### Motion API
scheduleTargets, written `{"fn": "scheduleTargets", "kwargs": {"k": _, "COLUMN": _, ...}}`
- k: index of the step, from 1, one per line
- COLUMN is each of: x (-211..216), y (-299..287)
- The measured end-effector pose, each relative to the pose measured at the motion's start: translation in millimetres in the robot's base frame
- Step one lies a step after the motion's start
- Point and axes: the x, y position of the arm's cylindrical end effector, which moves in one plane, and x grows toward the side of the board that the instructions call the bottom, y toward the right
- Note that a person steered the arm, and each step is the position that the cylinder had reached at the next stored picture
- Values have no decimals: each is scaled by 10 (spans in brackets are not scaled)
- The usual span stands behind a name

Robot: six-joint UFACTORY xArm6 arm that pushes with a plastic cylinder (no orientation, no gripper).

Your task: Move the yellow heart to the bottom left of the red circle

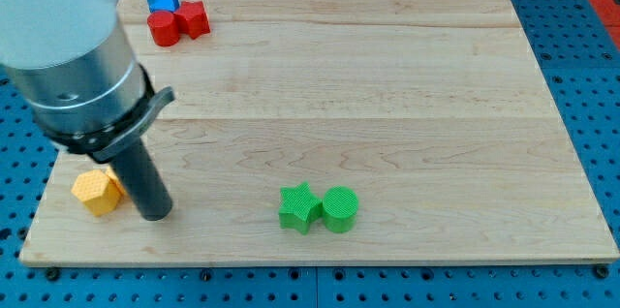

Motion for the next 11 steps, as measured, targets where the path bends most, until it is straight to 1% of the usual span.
{"fn": "scheduleTargets", "kwargs": {"k": 1, "x": -117, "y": -177}}
{"fn": "scheduleTargets", "kwargs": {"k": 2, "x": -372, "y": -177}}
{"fn": "scheduleTargets", "kwargs": {"k": 3, "x": -748, "y": -255}}
{"fn": "scheduleTargets", "kwargs": {"k": 4, "x": -586, "y": -46}}
{"fn": "scheduleTargets", "kwargs": {"k": 5, "x": -562, "y": -424}}
{"fn": "scheduleTargets", "kwargs": {"k": 6, "x": -875, "y": -506}}
{"fn": "scheduleTargets", "kwargs": {"k": 7, "x": -1295, "y": -475}}
{"fn": "scheduleTargets", "kwargs": {"k": 9, "x": -1955, "y": -443}}
{"fn": "scheduleTargets", "kwargs": {"k": 10, "x": -2245, "y": -424}}
{"fn": "scheduleTargets", "kwargs": {"k": 11, "x": -2439, "y": -378}}
